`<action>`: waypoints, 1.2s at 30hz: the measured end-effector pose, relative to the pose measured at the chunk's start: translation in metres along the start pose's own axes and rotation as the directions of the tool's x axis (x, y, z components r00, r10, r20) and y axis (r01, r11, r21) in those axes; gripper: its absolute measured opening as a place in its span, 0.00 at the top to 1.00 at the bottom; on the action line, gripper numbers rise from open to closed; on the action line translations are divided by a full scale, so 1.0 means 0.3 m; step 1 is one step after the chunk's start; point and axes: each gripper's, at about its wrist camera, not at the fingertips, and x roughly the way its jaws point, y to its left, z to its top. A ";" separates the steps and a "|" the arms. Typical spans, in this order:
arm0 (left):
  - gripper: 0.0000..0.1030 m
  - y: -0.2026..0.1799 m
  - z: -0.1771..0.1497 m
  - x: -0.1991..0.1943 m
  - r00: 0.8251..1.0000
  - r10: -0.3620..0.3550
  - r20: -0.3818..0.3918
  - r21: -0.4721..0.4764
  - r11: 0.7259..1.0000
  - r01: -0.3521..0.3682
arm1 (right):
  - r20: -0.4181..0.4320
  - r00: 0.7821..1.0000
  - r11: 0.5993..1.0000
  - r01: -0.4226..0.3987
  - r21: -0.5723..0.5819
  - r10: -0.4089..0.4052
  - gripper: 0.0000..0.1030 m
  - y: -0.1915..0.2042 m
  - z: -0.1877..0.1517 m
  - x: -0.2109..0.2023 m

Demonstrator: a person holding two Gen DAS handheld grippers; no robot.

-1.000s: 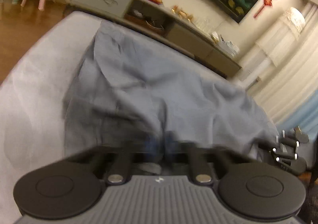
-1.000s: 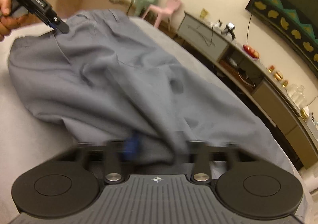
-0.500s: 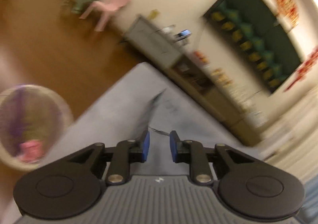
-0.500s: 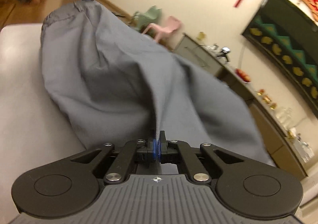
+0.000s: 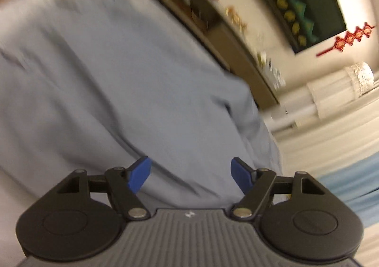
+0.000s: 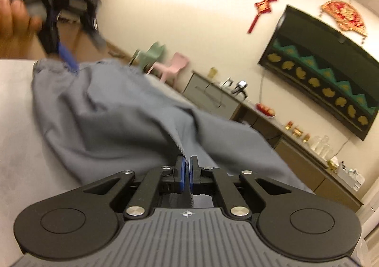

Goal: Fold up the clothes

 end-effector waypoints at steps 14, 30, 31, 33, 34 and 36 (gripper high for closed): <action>0.24 0.101 0.132 -0.032 0.965 0.205 0.164 -0.203 0.964 -0.170 | -0.087 0.992 0.990 -0.104 -0.092 0.096 0.60 -0.059 0.022 0.003; 0.98 -0.010 0.317 0.130 0.985 0.074 0.157 -0.004 0.997 -0.075 | -0.089 0.988 0.959 -0.144 -0.244 0.126 1.00 -0.004 0.305 0.078; 0.98 -0.050 0.317 0.054 0.972 -0.005 0.234 0.024 1.000 -0.001 | -0.058 0.993 0.965 -0.111 -0.236 0.100 1.00 0.000 0.302 0.050; 0.98 -0.105 0.291 -0.104 0.918 -0.149 0.367 0.085 0.988 0.127 | 0.003 0.999 0.975 -0.046 -0.215 0.048 1.00 0.008 0.295 -0.006; 0.98 -0.118 0.265 -0.183 0.882 -0.210 0.422 0.116 0.977 0.177 | 0.022 0.999 0.981 -0.043 -0.189 0.048 1.00 0.013 0.275 -0.022; 0.98 -0.073 0.175 -0.248 0.866 -0.155 0.476 0.088 0.988 0.128 | 0.011 0.997 0.991 -0.073 -0.113 0.075 1.00 0.016 0.222 -0.044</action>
